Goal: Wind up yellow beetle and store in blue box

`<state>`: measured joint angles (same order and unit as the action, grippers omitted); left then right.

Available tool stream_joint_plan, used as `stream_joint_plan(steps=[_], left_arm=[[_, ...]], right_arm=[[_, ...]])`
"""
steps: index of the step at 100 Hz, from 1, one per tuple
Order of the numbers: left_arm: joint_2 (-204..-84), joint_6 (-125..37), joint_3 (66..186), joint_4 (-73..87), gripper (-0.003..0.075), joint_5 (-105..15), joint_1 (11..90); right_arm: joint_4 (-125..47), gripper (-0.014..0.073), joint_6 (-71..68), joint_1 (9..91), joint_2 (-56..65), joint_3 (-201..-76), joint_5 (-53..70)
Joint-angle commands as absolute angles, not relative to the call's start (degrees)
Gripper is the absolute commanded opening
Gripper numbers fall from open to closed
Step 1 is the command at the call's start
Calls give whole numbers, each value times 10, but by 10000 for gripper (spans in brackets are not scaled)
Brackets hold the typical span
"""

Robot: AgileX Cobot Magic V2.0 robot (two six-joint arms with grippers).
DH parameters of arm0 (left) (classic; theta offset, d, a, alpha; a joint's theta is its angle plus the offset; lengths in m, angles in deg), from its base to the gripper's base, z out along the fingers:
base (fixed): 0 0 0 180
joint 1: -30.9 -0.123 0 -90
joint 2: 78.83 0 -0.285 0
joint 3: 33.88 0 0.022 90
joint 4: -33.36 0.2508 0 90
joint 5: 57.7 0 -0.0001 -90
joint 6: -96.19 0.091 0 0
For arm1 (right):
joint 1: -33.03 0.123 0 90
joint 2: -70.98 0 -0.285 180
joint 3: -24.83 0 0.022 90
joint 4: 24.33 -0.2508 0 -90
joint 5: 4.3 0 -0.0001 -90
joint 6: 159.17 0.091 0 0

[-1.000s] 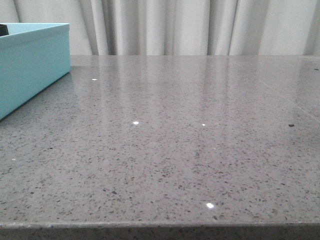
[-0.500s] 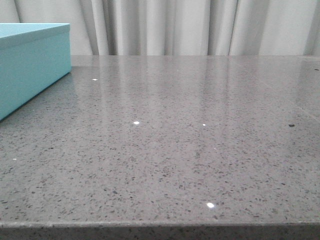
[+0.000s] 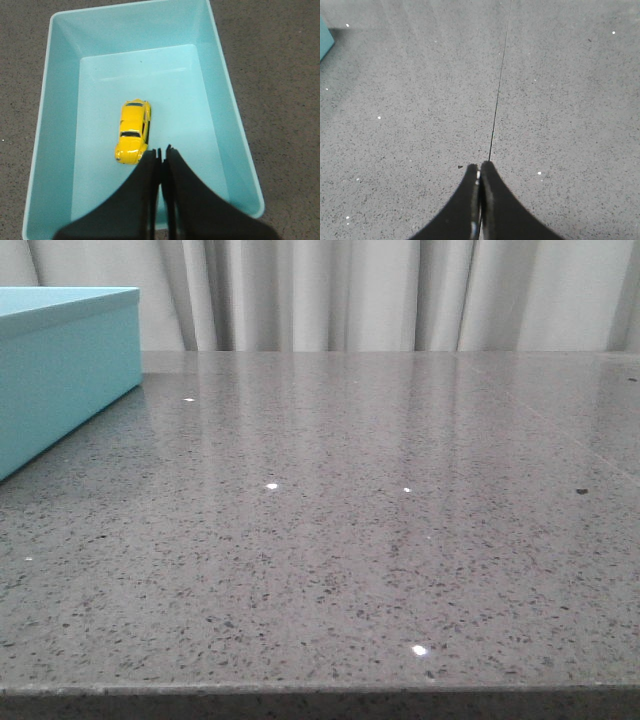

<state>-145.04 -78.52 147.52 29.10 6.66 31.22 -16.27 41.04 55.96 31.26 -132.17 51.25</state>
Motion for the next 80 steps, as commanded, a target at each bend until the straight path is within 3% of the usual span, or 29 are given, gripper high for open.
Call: stream_joint_plan(steps=[1,47,80], left_arm=[[-1391,-786,1432,272,-18,-1,311],[-1108,-785,1130,248,-18,-111,311],[-964,-785,1021,243,-19,-139,311]], right_arm=[[-146,-66,403,558,339,-1321,464],[-119,-66,403,558,461,-1186,366],[-119,-66,403,558,490,-1079,240]])
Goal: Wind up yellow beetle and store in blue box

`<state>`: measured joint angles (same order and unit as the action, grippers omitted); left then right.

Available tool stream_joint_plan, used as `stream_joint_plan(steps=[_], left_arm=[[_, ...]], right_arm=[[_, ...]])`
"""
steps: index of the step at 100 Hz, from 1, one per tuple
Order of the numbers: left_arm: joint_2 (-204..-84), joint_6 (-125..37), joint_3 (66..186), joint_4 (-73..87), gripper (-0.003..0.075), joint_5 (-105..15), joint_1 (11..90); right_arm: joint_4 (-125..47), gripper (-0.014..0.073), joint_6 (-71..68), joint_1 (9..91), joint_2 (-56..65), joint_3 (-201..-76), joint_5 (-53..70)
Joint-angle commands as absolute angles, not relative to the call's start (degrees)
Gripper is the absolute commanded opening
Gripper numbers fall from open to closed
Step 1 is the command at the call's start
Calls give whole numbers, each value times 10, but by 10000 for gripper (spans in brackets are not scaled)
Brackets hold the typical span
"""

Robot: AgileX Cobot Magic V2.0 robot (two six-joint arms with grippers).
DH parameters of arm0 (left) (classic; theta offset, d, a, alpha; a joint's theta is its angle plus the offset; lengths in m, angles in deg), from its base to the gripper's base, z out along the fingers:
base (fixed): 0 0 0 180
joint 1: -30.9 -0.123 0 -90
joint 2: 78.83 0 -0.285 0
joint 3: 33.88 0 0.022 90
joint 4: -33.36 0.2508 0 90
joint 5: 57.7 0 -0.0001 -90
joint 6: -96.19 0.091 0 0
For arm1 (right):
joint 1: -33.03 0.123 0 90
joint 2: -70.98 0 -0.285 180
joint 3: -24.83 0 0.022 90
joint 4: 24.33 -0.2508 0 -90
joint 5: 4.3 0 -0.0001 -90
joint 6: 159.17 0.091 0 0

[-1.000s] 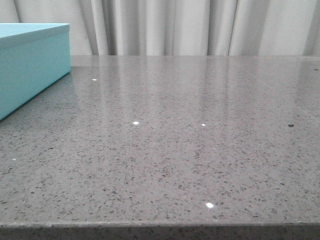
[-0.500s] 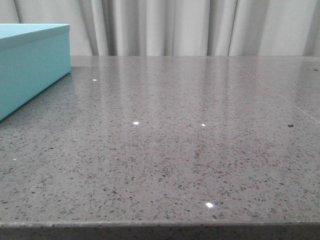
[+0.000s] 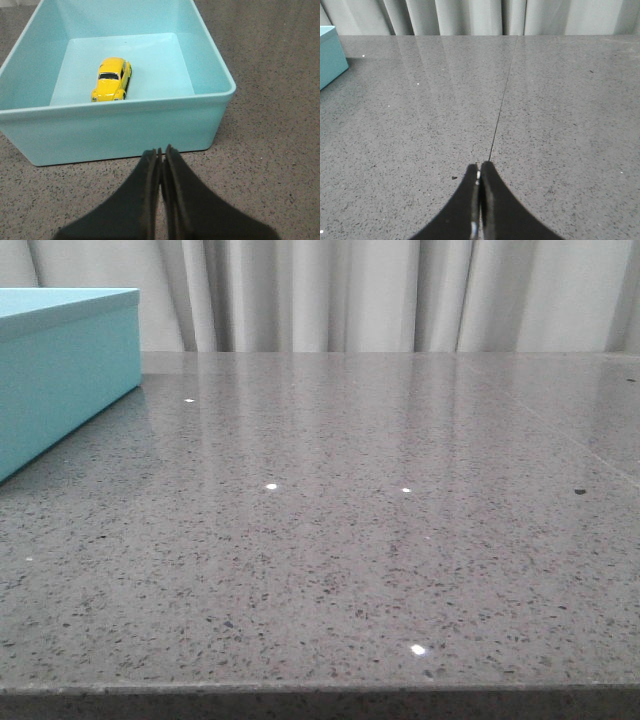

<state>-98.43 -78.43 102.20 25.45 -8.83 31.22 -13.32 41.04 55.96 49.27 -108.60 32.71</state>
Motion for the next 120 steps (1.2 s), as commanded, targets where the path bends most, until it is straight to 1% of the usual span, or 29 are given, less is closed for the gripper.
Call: stream_joint_plan(steps=[1,16,105,113,120], left_arm=[[-962,-785,1020,243,-18,-139,311],[-943,-785,1012,227,-19,-139,311],[-943,-785,1012,225,-19,-139,311],[-943,-785,1010,240,-19,-149,311],[-943,-786,996,240,-19,-186,312]], right_arm=[[-119,-66,403,558,490,-1079,240],[-119,-66,403,558,491,-1064,203],[-119,-66,403,558,491,-1064,208],[-119,-66,403,558,491,-1064,208],[-119,-66,403,558,491,-1064,208]])
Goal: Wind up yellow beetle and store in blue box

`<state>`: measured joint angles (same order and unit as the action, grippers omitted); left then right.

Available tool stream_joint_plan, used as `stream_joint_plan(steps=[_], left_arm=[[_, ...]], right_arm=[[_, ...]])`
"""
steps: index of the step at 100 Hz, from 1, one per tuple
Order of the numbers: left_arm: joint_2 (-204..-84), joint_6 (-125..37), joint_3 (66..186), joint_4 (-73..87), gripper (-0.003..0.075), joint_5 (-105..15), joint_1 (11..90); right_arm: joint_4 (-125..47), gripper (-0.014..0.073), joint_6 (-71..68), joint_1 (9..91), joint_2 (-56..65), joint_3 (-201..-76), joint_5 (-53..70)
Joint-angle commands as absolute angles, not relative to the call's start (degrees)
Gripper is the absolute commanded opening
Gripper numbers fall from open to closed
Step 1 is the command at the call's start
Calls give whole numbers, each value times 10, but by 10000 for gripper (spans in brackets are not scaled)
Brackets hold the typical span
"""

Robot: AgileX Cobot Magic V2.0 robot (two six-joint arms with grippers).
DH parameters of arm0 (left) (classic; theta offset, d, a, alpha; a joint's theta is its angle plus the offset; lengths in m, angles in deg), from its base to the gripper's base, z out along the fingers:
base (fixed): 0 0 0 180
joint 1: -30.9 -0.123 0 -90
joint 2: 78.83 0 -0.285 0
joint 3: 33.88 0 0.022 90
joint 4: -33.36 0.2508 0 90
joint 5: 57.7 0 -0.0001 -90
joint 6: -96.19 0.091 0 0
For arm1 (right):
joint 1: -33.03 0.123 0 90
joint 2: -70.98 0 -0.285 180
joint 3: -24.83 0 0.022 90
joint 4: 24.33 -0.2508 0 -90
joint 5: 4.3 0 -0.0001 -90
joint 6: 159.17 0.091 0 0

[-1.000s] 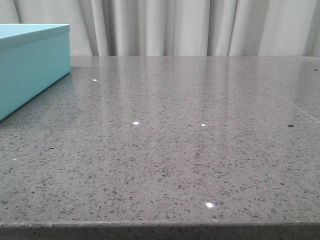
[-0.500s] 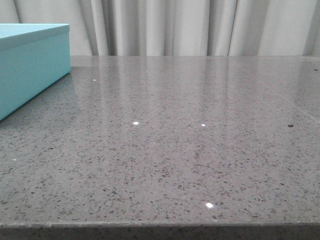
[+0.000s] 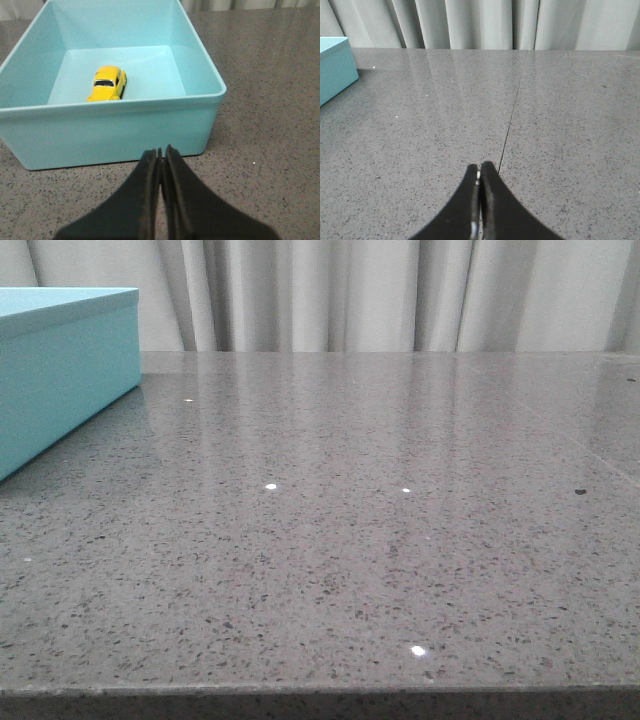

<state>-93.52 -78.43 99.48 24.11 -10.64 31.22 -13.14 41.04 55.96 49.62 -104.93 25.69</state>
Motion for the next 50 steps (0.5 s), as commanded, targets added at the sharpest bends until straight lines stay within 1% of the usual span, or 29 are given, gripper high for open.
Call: stream_joint_plan(steps=[1,22,36,50], left_arm=[[-943,-786,992,241,-19,-197,312],[-937,-786,904,270,-19,-407,312],[-909,-786,838,288,-19,-495,312],[-878,-786,781,288,-18,-555,330]], right_arm=[[-119,-66,403,558,491,-1064,208],[-119,-66,403,558,491,-1064,208],[-119,-66,403,558,491,-1064,208],[-119,-66,403,558,491,-1064,208]])
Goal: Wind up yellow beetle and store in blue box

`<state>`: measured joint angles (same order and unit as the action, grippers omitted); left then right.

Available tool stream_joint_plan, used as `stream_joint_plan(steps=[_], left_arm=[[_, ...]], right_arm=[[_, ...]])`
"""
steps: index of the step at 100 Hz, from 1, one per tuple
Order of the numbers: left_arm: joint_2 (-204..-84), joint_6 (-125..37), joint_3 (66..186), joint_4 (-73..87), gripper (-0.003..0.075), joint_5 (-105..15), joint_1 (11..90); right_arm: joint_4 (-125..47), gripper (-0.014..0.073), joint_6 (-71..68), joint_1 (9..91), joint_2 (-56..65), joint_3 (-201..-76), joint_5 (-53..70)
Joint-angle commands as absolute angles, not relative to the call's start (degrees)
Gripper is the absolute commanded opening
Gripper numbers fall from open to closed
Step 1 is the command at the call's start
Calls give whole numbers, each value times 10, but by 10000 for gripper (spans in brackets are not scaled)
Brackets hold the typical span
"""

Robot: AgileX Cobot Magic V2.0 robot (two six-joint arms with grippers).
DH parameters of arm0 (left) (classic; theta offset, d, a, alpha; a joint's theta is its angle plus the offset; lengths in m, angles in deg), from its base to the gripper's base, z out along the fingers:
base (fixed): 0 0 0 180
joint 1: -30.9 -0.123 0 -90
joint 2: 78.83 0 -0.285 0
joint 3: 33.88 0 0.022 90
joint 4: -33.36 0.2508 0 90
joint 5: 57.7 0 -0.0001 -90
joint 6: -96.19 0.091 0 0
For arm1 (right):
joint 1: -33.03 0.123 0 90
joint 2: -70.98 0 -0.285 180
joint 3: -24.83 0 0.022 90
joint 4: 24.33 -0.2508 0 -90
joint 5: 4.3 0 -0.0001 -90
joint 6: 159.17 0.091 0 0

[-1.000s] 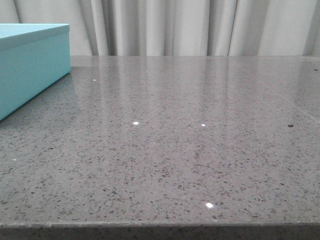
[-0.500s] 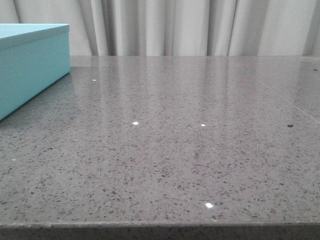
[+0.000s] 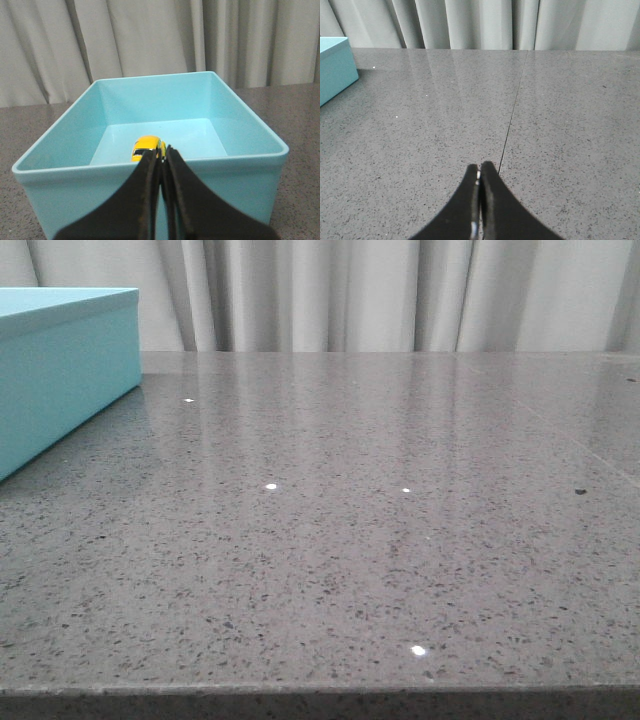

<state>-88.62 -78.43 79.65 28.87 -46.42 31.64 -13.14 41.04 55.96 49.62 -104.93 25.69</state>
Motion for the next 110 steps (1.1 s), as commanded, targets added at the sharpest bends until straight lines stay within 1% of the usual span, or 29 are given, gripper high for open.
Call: stream_joint_plan(steps=[1,20,33,37,44,110], left_arm=[[-878,-786,779,288,-19,-557,331],[-871,-786,722,288,-18,-582,339],[-843,-800,675,288,-18,-605,334],[-844,-803,678,288,-18,-577,334],[-845,-803,676,288,-18,-568,334],[-845,-802,676,288,-19,-573,334]], right_arm=[[-119,-66,403,558,491,-1064,208],[-119,-66,403,558,491,-1064,208],[-119,-66,403,558,491,-1064,208],[-119,-66,403,558,491,-1064,208],[-119,-66,403,558,491,-1064,208],[-119,-66,403,558,491,-1064,210]])
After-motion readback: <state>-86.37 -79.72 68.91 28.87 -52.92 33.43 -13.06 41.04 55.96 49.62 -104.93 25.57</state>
